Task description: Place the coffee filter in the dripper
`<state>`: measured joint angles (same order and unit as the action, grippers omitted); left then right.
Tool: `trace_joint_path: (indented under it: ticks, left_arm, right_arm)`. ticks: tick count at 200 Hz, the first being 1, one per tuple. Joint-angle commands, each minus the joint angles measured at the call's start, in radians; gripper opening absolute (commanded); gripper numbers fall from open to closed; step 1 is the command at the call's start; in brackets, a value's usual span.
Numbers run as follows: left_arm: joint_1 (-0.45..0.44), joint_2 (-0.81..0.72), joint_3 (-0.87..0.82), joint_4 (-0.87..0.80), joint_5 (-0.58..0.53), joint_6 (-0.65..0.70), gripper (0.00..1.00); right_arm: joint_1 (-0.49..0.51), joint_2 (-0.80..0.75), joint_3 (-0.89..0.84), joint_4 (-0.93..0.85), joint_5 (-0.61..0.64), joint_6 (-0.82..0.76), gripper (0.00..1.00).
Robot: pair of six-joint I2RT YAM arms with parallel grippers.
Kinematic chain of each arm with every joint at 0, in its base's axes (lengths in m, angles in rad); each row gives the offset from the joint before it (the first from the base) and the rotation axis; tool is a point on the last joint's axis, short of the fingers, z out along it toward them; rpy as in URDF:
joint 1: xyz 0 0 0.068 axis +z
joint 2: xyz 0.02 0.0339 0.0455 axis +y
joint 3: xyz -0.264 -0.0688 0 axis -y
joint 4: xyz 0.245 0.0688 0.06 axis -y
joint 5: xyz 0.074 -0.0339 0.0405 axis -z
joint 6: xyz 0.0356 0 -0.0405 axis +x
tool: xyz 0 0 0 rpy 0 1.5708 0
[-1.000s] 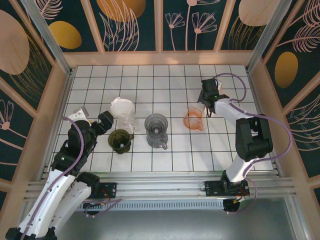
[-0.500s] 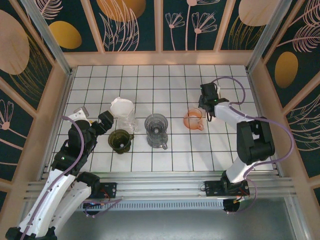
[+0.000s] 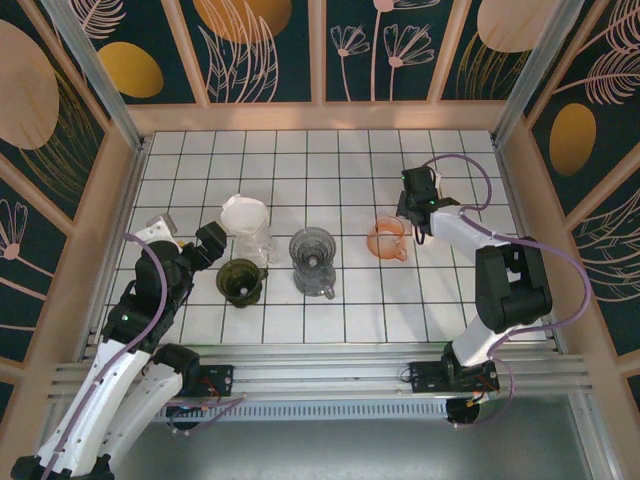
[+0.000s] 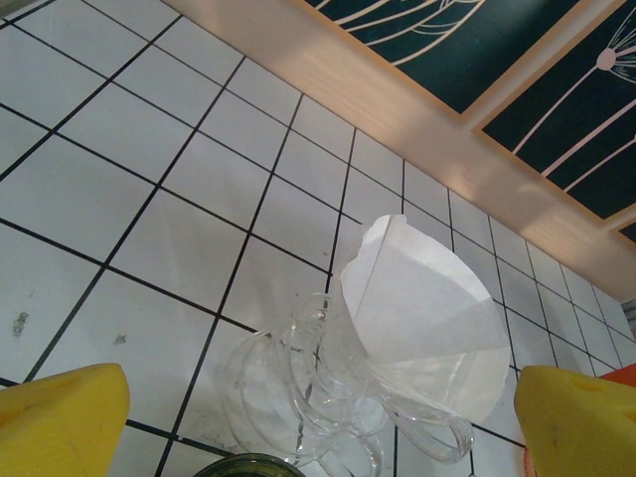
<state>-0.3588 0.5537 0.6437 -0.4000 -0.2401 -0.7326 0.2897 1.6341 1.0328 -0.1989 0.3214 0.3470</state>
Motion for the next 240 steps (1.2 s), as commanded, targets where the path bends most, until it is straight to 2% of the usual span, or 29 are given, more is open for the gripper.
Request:
trace_joint_path:
  ticks: [1, 90, 112, 157, 183, 198, 213, 227, 240]
  left_arm:
    - [0.006, -0.009, -0.007, 0.014, 0.002, 0.015, 0.99]
    - [0.006, -0.007, -0.010, 0.016, 0.009, 0.013, 0.99]
    - [0.006, -0.009, -0.010, 0.015, 0.009, 0.012, 0.99]
    - [0.006, -0.009, -0.012, 0.018, 0.010, 0.012, 0.99]
    - [0.006, -0.009, -0.012, 0.019, 0.010, 0.010, 0.99]
    - [0.006, -0.008, -0.013, 0.018, 0.010, 0.011, 0.99]
    - [0.006, -0.009, -0.011, 0.016, 0.010, 0.012, 0.99]
    - [0.006, -0.010, -0.012, 0.015, 0.010, 0.012, 0.99]
    - [0.006, -0.009, -0.012, 0.016, 0.010, 0.012, 0.99]
  right_arm:
    - [0.003, -0.028, 0.014, -0.022, 0.025, 0.001, 0.08]
    - [0.005, -0.038, 0.000, -0.027, 0.036, 0.007, 0.13]
    - [0.008, -0.036, -0.001, -0.023, 0.038, 0.004, 0.18]
    - [0.010, -0.049, -0.001, -0.024, 0.049, 0.003, 0.18]
    - [0.010, -0.050, -0.002, -0.027, 0.051, 0.004, 0.11]
    - [0.010, -0.050, -0.007, -0.025, 0.051, 0.006, 0.10]
    - [0.014, -0.054, -0.008, -0.021, 0.056, 0.007, 0.14]
    - [0.014, -0.058, -0.008, -0.021, 0.056, 0.008, 0.23]
    - [0.014, -0.057, -0.008, -0.023, 0.057, 0.008, 0.23]
